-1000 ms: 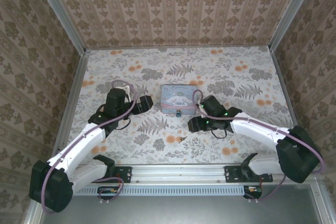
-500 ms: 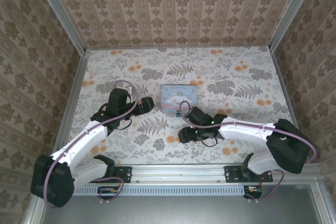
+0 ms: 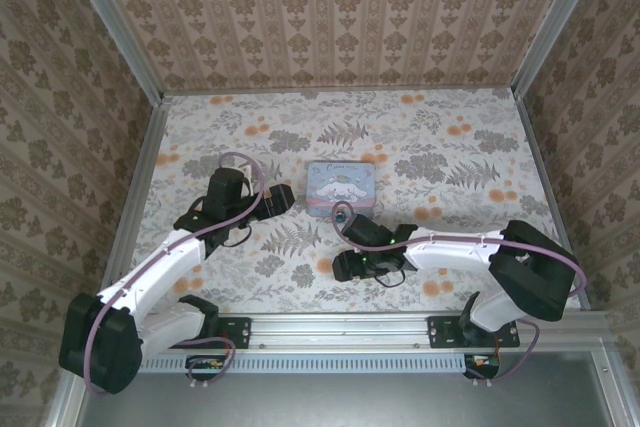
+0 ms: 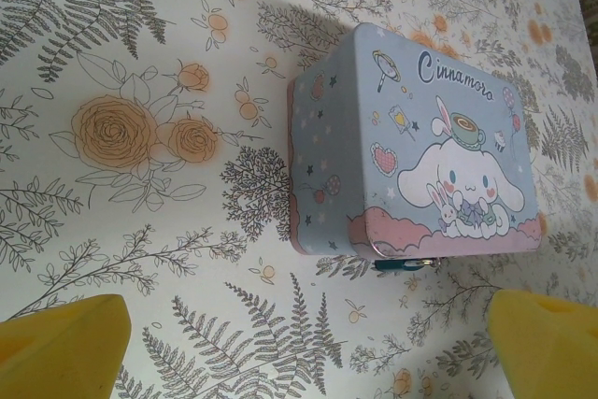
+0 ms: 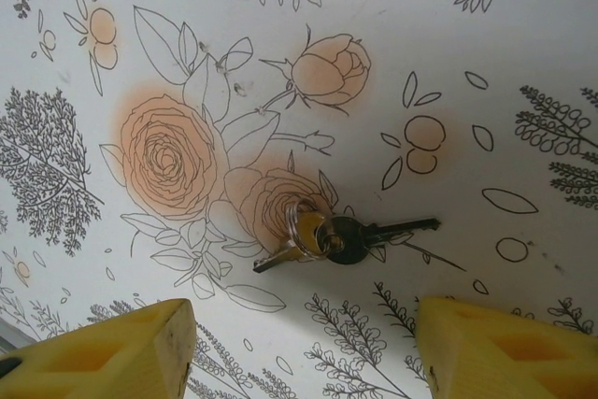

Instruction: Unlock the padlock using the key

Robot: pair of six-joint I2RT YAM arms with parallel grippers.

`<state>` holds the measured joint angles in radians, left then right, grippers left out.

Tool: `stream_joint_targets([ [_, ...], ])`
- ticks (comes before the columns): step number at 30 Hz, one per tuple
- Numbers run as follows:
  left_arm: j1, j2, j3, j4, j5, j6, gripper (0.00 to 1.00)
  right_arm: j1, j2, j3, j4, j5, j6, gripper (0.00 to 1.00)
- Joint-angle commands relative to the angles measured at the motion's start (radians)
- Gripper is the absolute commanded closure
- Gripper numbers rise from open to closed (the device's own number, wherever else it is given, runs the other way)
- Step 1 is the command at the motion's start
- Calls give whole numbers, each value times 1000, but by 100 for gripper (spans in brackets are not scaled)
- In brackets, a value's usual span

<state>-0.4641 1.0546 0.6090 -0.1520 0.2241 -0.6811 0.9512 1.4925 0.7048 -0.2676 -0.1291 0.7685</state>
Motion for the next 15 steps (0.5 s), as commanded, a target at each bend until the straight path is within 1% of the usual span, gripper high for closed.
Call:
stream_joint_targets([
  [1, 1, -7, -2, 14, 13, 2, 0, 24, 52, 23, 82, -27, 37, 35],
  [10, 1, -11, -9, 17, 16, 0, 0, 43, 80, 82, 76, -26, 23, 36],
  [15, 1, -7, -9, 15, 19, 6, 0, 43, 72, 142, -27, 7, -37, 37],
])
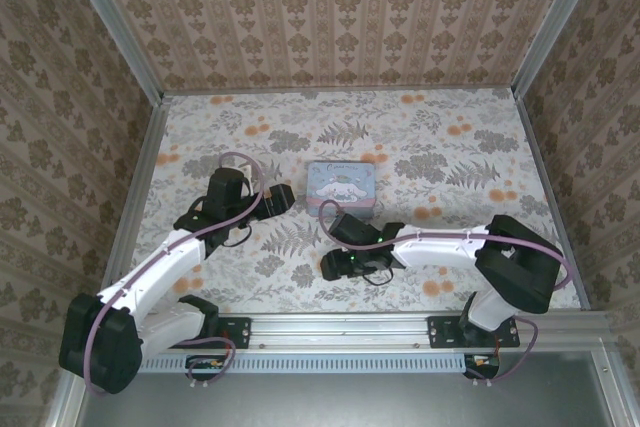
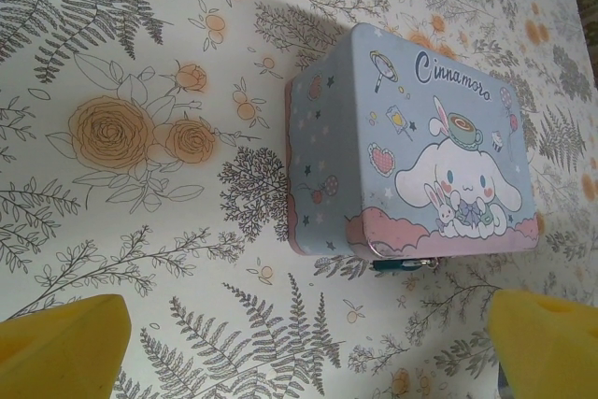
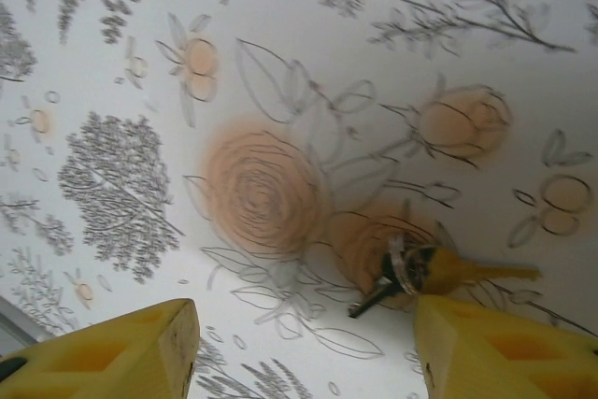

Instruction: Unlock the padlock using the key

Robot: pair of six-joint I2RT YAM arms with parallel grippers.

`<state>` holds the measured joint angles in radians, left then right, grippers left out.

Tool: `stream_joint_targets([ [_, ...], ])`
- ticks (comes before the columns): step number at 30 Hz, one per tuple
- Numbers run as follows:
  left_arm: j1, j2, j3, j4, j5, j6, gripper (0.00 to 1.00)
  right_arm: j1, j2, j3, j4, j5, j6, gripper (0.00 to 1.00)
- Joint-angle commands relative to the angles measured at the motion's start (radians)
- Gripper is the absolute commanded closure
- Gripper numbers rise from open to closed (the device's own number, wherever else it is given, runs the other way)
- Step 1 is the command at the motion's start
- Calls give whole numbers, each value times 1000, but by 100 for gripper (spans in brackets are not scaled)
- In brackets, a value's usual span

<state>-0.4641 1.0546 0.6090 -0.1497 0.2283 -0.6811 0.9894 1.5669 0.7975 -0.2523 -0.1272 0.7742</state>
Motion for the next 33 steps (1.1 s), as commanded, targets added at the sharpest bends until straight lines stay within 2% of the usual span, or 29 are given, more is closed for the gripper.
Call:
stream_joint_targets([
  [1, 1, -7, -9, 13, 17, 7, 0, 5, -9, 60, -73, 23, -59, 37],
  [6, 1, -5, -13, 15, 26, 8, 0, -1, -36, 118, -261, 148, -183, 36],
  [9, 1, -4, -12, 15, 27, 11, 0, -12, -46, 117, -280, 148, -183, 36],
  [21, 1, 16, -5, 22, 34, 12, 0, 6, -54, -25, -38, 11, -19, 41],
  [33, 1, 19, -12, 22, 32, 14, 0, 28, 17, -8, 49, -32, 20, 43],
])
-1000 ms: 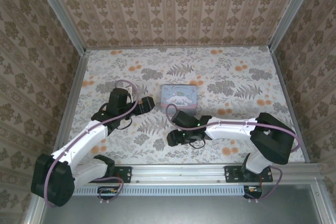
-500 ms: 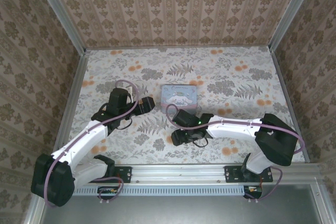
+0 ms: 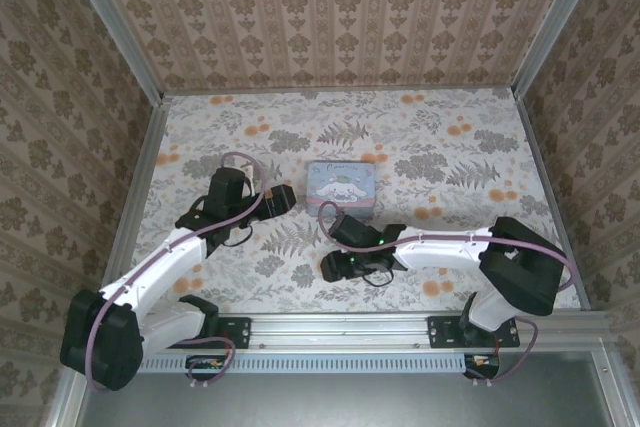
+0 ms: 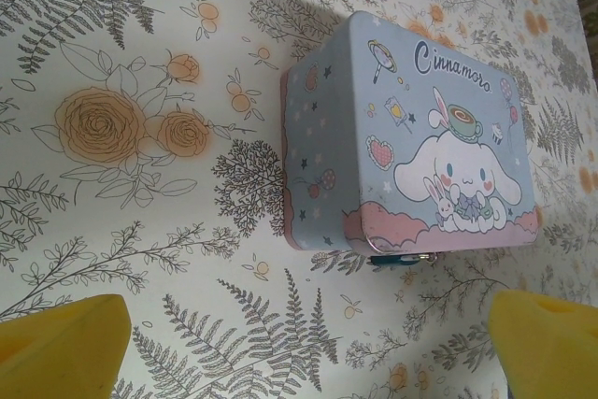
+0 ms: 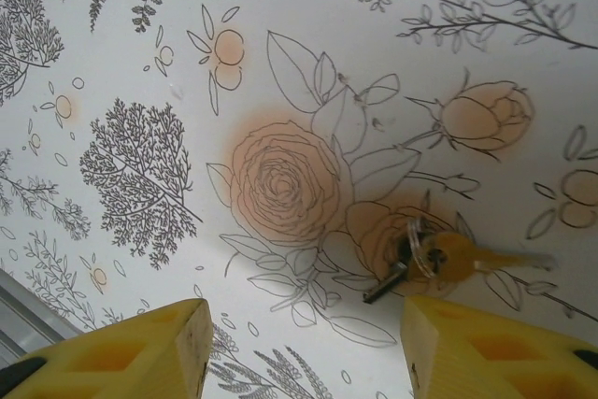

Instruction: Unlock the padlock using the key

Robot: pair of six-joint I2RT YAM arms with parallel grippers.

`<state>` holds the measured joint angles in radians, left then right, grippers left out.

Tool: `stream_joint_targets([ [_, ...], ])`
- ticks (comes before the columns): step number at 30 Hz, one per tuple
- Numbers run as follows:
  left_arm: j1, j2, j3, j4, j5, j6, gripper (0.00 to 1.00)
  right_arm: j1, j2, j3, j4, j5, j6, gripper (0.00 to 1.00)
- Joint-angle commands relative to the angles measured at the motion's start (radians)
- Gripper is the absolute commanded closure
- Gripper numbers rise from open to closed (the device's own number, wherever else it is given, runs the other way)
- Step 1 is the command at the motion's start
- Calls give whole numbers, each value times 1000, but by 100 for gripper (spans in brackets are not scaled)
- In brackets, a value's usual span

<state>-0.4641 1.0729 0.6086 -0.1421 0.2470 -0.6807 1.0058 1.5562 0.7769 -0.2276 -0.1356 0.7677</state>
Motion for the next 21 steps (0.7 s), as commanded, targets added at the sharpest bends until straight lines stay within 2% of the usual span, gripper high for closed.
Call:
stream_joint_targets([
  [1, 1, 1, -13, 15, 14, 13, 0, 14, 32, 14, 26, -25, 27, 43],
  [12, 1, -4, -17, 13, 14, 10, 0, 24, 75, 31, 69, -27, 39, 43],
  [21, 1, -4, -20, 8, 10, 12, 0, 24, 107, 132, 27, -34, -10, 44],
])
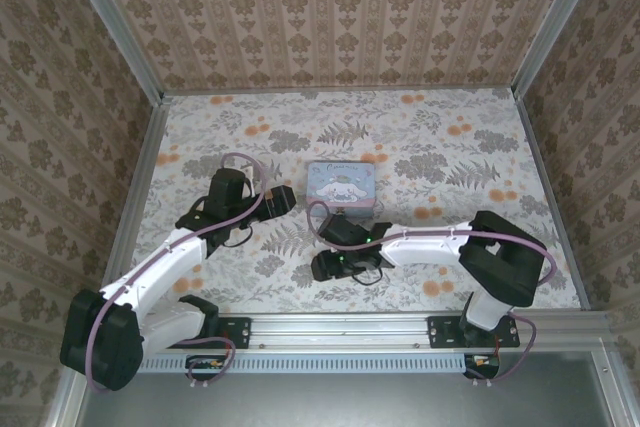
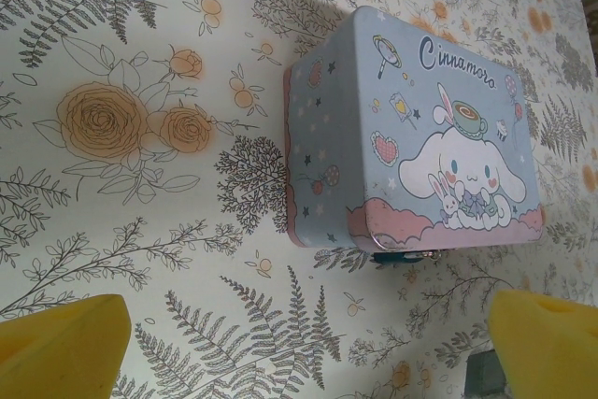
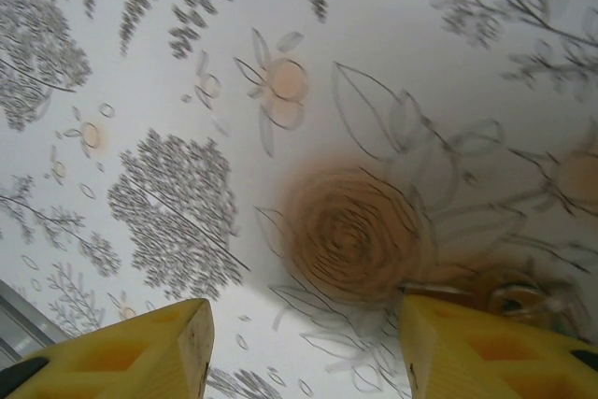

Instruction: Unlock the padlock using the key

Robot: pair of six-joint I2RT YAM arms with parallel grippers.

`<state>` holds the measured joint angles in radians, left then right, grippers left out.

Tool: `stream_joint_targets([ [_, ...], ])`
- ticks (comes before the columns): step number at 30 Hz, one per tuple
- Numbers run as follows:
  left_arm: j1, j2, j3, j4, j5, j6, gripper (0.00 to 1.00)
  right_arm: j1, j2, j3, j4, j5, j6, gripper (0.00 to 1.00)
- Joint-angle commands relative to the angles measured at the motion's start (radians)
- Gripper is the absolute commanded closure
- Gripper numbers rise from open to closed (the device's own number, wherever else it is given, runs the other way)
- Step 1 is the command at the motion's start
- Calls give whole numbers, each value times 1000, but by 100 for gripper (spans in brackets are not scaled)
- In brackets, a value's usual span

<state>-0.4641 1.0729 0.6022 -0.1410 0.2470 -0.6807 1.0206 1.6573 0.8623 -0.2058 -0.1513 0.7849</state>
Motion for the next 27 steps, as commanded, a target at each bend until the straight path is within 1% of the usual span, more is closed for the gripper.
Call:
stream_joint_targets([
  [1, 1, -4, -15, 6, 8, 12, 0, 9, -7, 50, -4, -15, -35, 44],
  [5, 1, -2, -16, 4, 8, 12, 0, -4, -78, 61, -93, 24, -99, 44],
  [9, 1, -9, -18, -2, 13, 15, 0, -27, -116, 61, -196, 67, -223, 44],
  [15, 1, -24, -20, -12, 13, 19, 0, -36, -113, 50, -292, 171, -459, 42],
  [18, 1, -25, -21, -14, 14, 20, 0, -36, -99, 42, -300, 203, -538, 41],
  [22, 1, -21, -22, -11, 15, 19, 0, -36, -66, 59, -302, 214, -597, 41],
  [27, 1, -16, -21, -6, 17, 14, 0, -34, -31, 73, -293, 208, -619, 41],
])
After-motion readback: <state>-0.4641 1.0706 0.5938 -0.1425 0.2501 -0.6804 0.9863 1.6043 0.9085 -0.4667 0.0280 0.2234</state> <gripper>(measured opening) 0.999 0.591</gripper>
